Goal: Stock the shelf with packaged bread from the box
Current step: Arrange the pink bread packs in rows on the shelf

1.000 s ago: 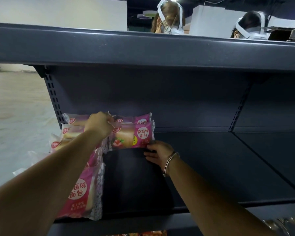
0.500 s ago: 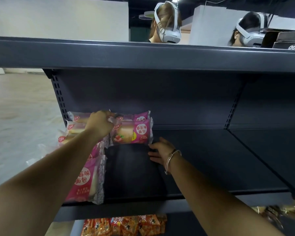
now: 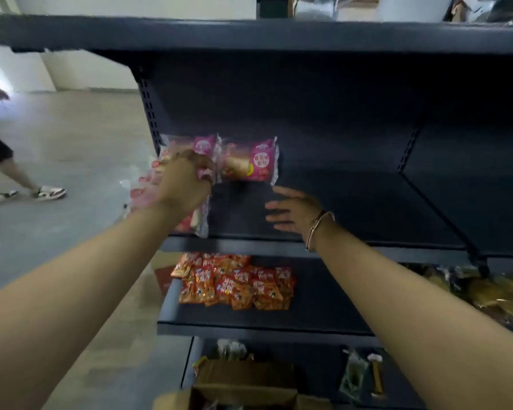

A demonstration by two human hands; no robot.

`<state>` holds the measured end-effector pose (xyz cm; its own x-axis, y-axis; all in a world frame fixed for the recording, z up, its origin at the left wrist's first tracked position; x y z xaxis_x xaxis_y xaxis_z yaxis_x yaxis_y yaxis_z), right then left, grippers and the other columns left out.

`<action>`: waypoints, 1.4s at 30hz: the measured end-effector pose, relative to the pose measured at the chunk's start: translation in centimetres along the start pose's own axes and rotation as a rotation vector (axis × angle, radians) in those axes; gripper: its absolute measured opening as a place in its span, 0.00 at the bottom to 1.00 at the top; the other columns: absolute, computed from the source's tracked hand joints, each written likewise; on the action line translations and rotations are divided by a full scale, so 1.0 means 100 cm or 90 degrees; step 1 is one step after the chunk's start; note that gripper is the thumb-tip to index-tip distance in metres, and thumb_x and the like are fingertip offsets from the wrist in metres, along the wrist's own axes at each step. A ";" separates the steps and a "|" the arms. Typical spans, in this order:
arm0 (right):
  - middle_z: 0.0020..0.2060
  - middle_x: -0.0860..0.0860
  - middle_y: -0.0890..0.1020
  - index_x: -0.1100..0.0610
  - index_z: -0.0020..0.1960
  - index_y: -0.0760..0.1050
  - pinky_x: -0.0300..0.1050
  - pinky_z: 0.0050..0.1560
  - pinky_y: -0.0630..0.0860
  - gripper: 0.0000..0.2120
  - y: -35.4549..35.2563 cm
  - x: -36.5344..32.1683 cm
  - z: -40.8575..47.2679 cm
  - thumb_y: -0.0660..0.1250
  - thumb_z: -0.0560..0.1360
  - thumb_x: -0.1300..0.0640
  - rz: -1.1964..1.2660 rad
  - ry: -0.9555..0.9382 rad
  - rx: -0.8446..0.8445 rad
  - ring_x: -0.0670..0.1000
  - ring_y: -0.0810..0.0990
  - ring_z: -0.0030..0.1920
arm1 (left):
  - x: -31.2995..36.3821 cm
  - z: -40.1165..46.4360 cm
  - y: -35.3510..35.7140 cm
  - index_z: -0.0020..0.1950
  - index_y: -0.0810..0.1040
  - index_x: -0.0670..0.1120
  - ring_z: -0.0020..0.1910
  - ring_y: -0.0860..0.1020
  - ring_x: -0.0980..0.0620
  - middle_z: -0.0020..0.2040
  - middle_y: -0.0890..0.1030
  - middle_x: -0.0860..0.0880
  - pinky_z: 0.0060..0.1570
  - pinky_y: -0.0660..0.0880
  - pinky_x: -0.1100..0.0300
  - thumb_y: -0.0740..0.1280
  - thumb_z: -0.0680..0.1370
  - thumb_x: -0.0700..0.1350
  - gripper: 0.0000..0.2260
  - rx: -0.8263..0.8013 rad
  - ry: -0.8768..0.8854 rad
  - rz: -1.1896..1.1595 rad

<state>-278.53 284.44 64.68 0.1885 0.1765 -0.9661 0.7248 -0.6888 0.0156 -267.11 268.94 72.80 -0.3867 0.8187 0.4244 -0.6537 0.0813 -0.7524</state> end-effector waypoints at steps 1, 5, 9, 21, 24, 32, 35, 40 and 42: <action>0.47 0.54 0.83 0.57 0.67 0.70 0.39 0.38 0.77 0.19 0.001 0.009 -0.010 0.60 0.77 0.65 -0.021 -0.006 -0.020 0.50 0.82 0.37 | 0.001 -0.020 -0.004 0.45 0.83 0.39 0.50 0.77 0.39 0.50 0.80 0.37 0.50 0.70 0.59 0.59 0.68 0.36 0.14 0.018 -0.001 -0.019; 0.26 0.46 0.83 0.55 0.53 0.77 0.35 0.32 0.74 0.09 0.004 0.058 -0.036 0.58 0.78 0.62 -0.117 0.026 -0.079 0.41 0.79 0.24 | -0.010 -0.099 0.001 0.38 0.80 0.40 0.45 0.77 0.43 0.42 0.79 0.41 0.43 0.66 0.62 0.59 0.66 0.36 0.10 0.010 -0.038 -0.057; 0.35 0.51 0.82 0.53 0.44 0.76 0.38 0.35 0.74 0.09 0.015 0.121 -0.058 0.59 0.78 0.61 -0.117 0.119 -0.133 0.46 0.80 0.32 | -0.041 -0.172 0.030 0.37 0.81 0.41 0.44 0.76 0.43 0.40 0.76 0.46 0.45 0.69 0.60 0.58 0.64 0.40 0.12 -0.065 -0.111 -0.043; 0.58 0.59 0.79 0.59 0.64 0.72 0.49 0.55 0.74 0.14 0.029 0.341 -0.074 0.59 0.80 0.58 -0.257 0.409 -0.161 0.58 0.80 0.52 | -0.165 -0.360 0.164 0.48 0.82 0.38 0.52 0.77 0.39 0.52 0.80 0.37 0.46 0.71 0.58 0.60 0.73 0.32 0.12 -0.396 -0.384 0.056; 0.57 0.58 0.76 0.57 0.48 0.74 0.46 0.52 0.71 0.10 0.035 0.405 -0.077 0.54 0.81 0.57 -0.260 0.518 -0.169 0.53 0.80 0.40 | -0.202 -0.438 0.206 0.52 0.81 0.41 0.50 0.78 0.41 0.53 0.81 0.39 0.45 0.69 0.61 0.60 0.76 0.38 0.11 -0.600 -0.505 0.040; 0.55 0.59 0.80 0.57 0.53 0.73 0.38 0.32 0.64 0.07 0.071 0.576 -0.073 0.57 0.79 0.60 -0.490 0.604 -0.216 0.48 0.70 0.29 | -0.260 -0.576 0.273 0.59 0.76 0.36 0.41 0.77 0.44 0.48 0.81 0.38 0.44 0.76 0.58 0.62 0.78 0.42 0.13 -0.748 -0.764 -0.119; 0.48 0.62 0.78 0.59 0.49 0.73 0.37 0.30 0.65 0.07 0.096 0.627 -0.055 0.56 0.79 0.65 -0.504 0.571 -0.259 0.49 0.68 0.29 | -0.283 -0.587 0.298 0.57 0.77 0.36 0.33 0.75 0.51 0.38 0.78 0.43 0.28 0.72 0.63 0.60 0.79 0.41 0.12 -0.701 -0.801 -0.182; 0.39 0.54 0.72 0.52 0.32 0.62 0.44 0.44 0.74 0.17 0.116 0.715 -0.024 0.58 0.78 0.65 -0.575 0.507 -0.295 0.54 0.72 0.40 | -0.315 -0.590 0.357 0.50 0.75 0.41 0.31 0.73 0.51 0.34 0.76 0.46 0.19 0.67 0.73 0.60 0.79 0.40 0.06 -0.578 -0.830 -0.284; 0.42 0.53 0.71 0.50 0.32 0.61 0.44 0.54 0.71 0.18 0.120 0.745 -0.009 0.59 0.77 0.63 -0.632 0.472 -0.310 0.52 0.68 0.47 | -0.328 -0.592 0.382 0.50 0.76 0.40 0.31 0.73 0.52 0.34 0.76 0.45 0.17 0.65 0.75 0.61 0.78 0.39 0.06 -0.538 -0.824 -0.305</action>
<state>-255.20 289.99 -6.91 -0.3530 0.9001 -0.2555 0.8962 0.2469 -0.3686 -240.92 278.86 0.34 -0.8098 -0.3399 0.4782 -0.5126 0.8064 -0.2949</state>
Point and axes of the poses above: each hand's wrist, its own z-axis towards the middle knuckle, its own y-axis out of the palm, x = y × z, the point moved 8 cm from there along z, towards the middle knuckle
